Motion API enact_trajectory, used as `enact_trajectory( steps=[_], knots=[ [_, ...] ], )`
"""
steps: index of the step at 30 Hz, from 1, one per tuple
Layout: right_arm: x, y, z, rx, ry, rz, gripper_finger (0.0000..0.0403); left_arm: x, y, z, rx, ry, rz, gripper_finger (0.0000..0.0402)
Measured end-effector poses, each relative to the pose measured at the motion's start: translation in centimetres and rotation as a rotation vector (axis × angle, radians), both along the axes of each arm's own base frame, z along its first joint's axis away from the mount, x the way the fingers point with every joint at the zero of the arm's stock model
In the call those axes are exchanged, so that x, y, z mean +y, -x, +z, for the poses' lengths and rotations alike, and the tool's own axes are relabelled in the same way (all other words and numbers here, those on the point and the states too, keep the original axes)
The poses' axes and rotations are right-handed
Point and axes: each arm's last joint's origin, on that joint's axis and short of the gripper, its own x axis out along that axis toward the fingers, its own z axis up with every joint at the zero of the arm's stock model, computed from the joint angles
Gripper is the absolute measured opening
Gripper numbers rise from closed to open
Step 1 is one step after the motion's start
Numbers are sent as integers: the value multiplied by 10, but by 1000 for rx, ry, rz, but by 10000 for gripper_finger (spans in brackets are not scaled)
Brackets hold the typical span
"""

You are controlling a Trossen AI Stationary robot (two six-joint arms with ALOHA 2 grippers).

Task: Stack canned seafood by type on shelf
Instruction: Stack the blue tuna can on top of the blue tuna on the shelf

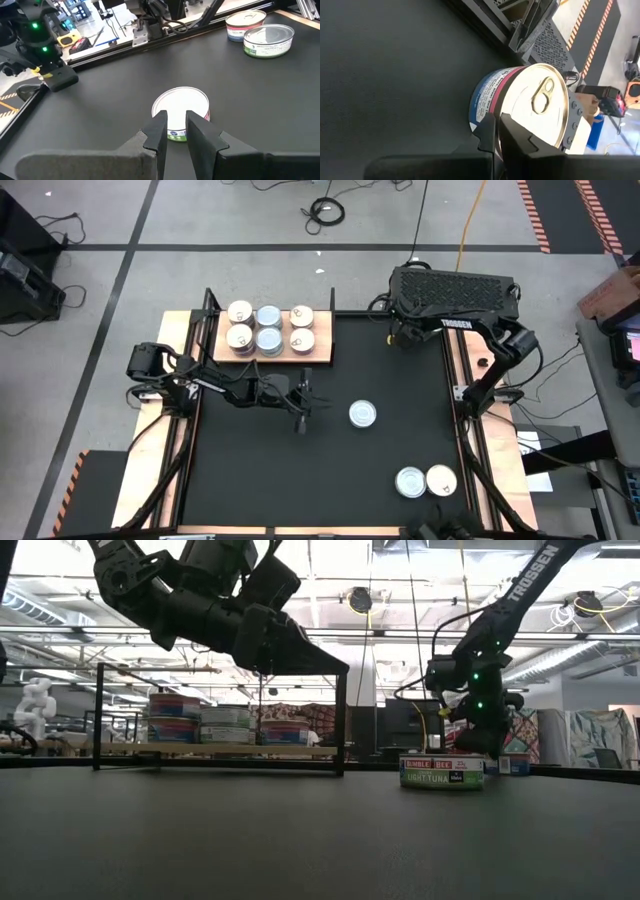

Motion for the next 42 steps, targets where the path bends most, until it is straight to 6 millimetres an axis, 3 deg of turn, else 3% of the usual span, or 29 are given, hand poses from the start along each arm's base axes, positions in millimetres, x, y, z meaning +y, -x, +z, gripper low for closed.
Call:
enact_trajectory(
  steps=[6,10,22,31,35,42],
  knots=[
    [8,-3,1,-5,-40,19,1,0,0,-1,8,-1,0,73],
    [24,-12,5,-60,-106,78,1,0,0,-1,8,-1,0,73],
    [64,-28,45,-177,-24,172,1,0,0,-1,10,-1,0,73],
    [60,-12,68,-214,57,145,5,0,0,-1,11,-1,1,73],
    [47,-3,69,-222,11,190,42,0,0,-1,11,-1,0,73],
    [22,17,73,-267,-16,201,159,0,0,-1,10,-1,1,73]
  ],
)
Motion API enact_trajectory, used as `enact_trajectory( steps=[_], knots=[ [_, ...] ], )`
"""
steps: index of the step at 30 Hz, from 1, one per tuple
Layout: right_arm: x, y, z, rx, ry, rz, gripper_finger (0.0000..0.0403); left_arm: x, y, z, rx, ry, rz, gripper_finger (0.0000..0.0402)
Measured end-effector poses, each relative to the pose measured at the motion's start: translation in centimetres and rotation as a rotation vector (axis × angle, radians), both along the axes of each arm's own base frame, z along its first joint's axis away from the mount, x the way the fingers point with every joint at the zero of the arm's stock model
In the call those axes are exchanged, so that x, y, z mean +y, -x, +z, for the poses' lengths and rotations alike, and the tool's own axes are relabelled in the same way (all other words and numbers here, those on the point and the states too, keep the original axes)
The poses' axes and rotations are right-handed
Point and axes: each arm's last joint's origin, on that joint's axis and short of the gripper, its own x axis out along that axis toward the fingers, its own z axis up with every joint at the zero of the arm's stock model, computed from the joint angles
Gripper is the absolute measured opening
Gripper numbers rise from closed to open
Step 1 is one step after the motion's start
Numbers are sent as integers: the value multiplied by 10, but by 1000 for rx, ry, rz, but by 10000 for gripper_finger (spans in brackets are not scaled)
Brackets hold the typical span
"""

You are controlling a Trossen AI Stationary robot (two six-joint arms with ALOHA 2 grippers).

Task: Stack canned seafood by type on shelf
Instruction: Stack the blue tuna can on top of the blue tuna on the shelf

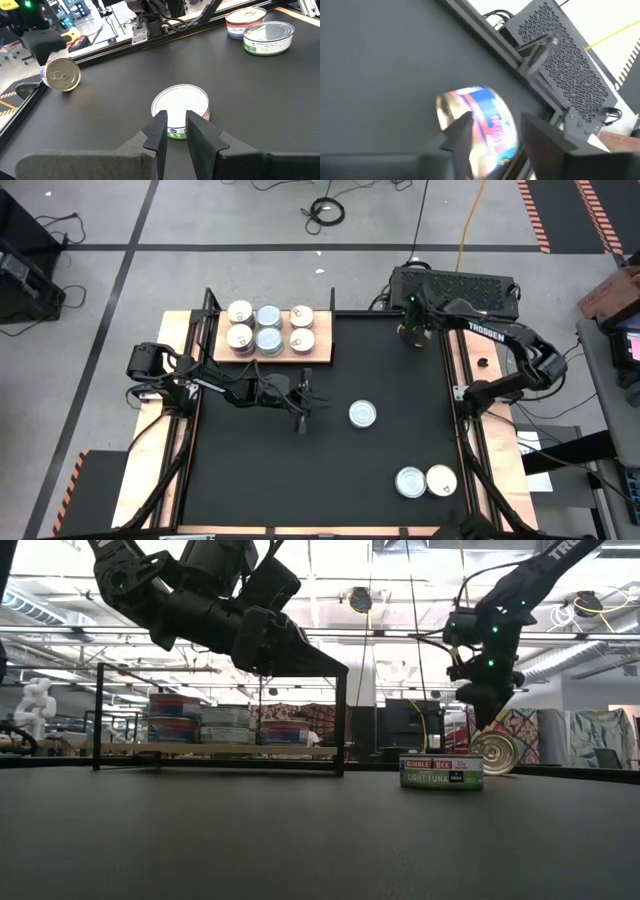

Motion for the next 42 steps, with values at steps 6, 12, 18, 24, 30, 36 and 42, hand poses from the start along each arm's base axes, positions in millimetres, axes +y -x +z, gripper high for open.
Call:
enact_trajectory(
  steps=[6,12,18,24,30,36,42],
  knots=[
    [-8,1,14,-2,29,16,251,0,0,0,0,0,0,73],
    [-19,9,13,-12,-86,34,307,0,0,0,0,1,1,73],
    [-35,11,1,44,-173,37,320,0,0,0,0,2,0,73],
    [-43,12,-10,27,-293,112,320,2,0,0,0,3,4,73],
    [-46,11,-10,75,-345,144,320,2,0,0,0,3,5,73],
    [-43,8,-10,56,-360,101,320,4,0,0,1,3,9,73],
    [-30,-7,-12,-120,-498,167,320,6,0,0,2,8,2,73]
  ],
)
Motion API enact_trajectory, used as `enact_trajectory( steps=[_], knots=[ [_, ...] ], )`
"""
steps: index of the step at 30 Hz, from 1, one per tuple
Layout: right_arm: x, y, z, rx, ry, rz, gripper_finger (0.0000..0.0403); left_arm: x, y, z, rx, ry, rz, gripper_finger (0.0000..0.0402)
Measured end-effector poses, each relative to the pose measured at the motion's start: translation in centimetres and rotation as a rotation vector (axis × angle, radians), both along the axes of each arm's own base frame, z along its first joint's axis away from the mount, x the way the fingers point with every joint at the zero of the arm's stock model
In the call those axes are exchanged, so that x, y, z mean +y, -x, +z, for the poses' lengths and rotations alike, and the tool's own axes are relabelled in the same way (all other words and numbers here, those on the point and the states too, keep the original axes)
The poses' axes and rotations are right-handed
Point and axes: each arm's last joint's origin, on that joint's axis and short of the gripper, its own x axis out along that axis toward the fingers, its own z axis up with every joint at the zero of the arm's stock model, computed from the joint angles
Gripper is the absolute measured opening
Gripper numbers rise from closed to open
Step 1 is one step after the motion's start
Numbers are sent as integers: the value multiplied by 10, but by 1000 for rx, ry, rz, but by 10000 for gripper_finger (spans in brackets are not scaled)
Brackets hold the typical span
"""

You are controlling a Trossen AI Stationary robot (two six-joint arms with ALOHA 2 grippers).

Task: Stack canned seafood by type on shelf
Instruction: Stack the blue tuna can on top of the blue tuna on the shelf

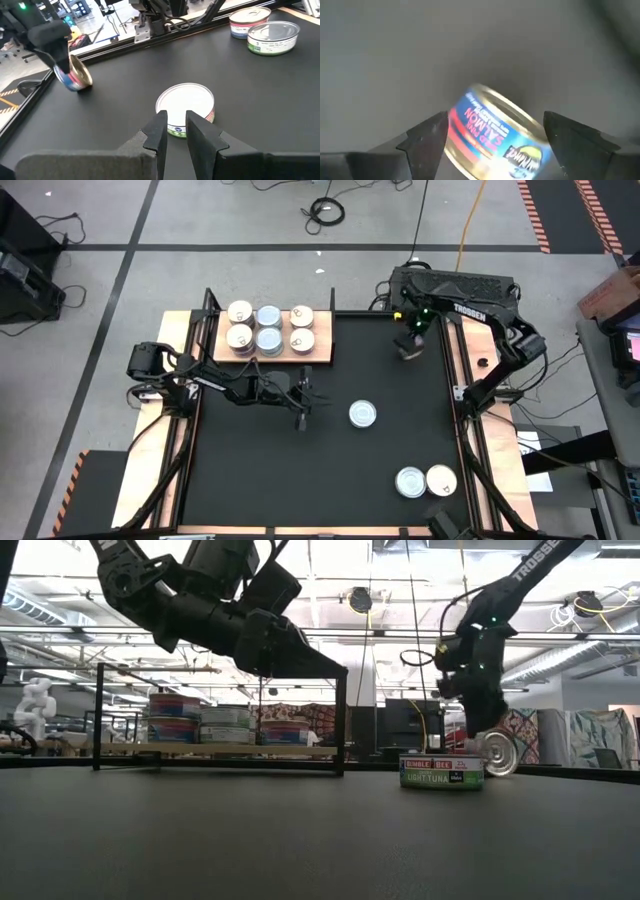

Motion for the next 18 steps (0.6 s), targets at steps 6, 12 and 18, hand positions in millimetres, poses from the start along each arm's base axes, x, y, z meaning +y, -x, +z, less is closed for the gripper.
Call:
enact_trajectory(
  steps=[6,12,18],
  knots=[
    [26,-32,3,-300,-229,156,320,0,0,0,0,1,-4,73],
    [46,-52,5,-385,-320,256,320,0,0,0,0,0,-4,73],
    [65,-68,19,-469,-373,345,320,0,0,0,0,0,-5,73]
  ],
)
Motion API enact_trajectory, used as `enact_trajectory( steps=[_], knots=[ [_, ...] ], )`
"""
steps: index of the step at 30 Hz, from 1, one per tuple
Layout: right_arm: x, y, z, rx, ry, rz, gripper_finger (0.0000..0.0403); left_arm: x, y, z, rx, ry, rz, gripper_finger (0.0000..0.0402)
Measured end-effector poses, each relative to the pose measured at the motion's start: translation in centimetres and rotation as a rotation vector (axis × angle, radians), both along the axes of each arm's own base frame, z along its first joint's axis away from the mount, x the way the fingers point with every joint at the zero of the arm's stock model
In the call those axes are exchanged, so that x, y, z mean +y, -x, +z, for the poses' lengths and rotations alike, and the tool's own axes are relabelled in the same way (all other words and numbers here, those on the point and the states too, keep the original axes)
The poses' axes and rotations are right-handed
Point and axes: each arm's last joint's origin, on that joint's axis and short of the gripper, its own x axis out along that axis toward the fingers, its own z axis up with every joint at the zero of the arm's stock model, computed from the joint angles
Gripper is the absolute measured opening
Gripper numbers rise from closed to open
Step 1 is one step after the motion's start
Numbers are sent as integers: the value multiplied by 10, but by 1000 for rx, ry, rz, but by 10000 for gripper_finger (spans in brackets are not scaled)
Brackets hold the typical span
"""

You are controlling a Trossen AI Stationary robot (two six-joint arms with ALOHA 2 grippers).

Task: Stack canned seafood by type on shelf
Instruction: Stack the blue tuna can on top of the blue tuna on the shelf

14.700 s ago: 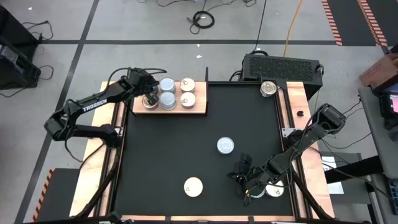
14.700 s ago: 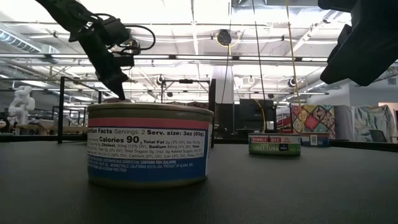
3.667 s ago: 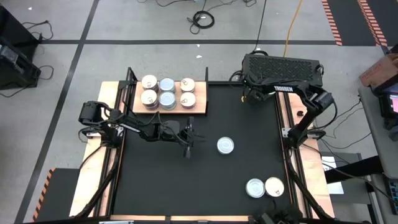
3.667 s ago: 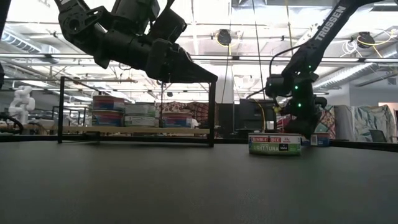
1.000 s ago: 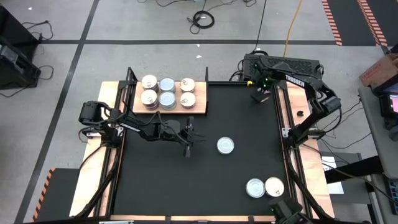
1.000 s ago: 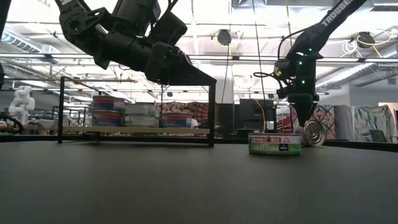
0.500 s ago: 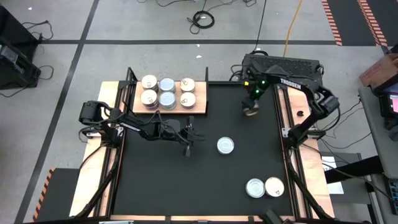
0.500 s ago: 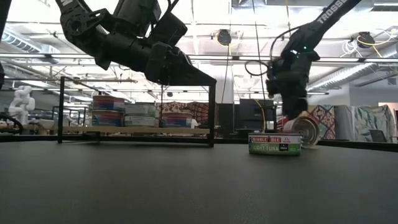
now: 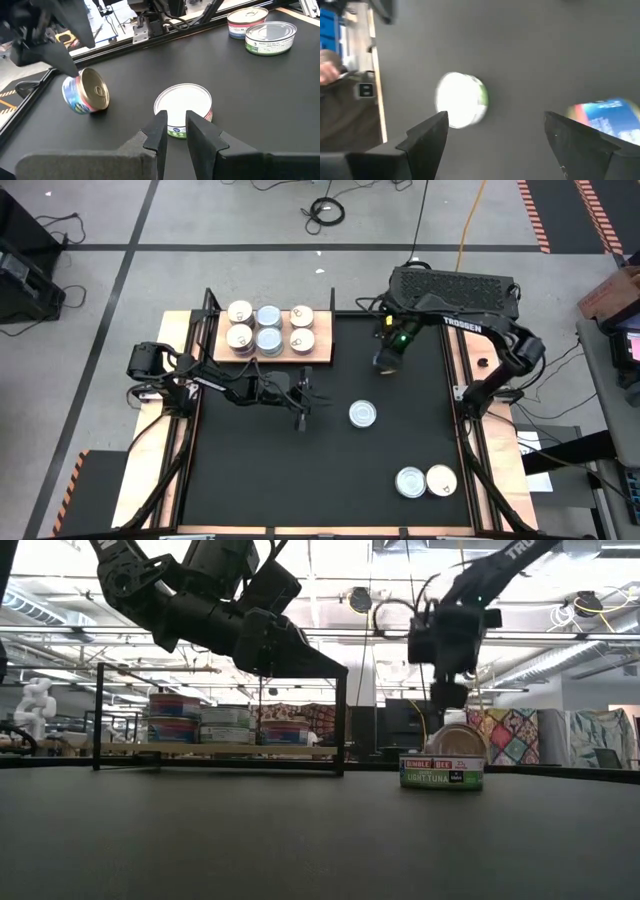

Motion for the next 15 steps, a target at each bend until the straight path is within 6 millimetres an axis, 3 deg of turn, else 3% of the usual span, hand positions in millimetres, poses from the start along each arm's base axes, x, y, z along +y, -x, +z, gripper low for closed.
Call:
enact_trajectory(
  steps=[7,10,15],
  knots=[
    [26,-18,38,-112,20,93,320,0,0,0,3,2,-6,73],
    [33,-19,53,-53,220,122,320,-1,0,0,4,7,-24,73],
    [35,-18,53,98,547,179,320,-1,0,0,4,8,-26,73]
  ],
)
